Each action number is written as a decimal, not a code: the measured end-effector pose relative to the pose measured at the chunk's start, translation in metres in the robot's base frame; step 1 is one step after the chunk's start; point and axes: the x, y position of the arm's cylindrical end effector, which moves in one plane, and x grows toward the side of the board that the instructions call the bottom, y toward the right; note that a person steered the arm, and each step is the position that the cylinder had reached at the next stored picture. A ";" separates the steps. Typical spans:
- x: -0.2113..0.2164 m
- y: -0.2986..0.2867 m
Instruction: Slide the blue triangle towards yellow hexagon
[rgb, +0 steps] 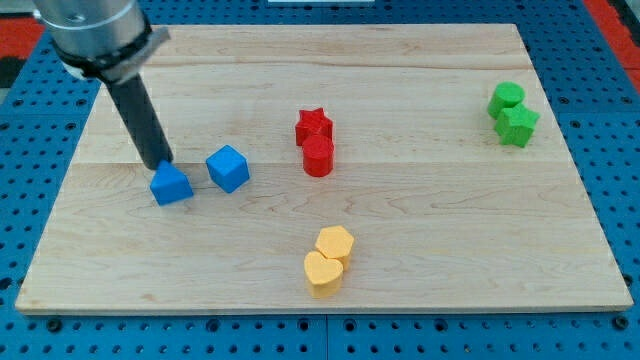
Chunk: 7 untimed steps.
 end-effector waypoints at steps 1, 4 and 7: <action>0.038 0.013; 0.092 -0.023; 0.091 -0.079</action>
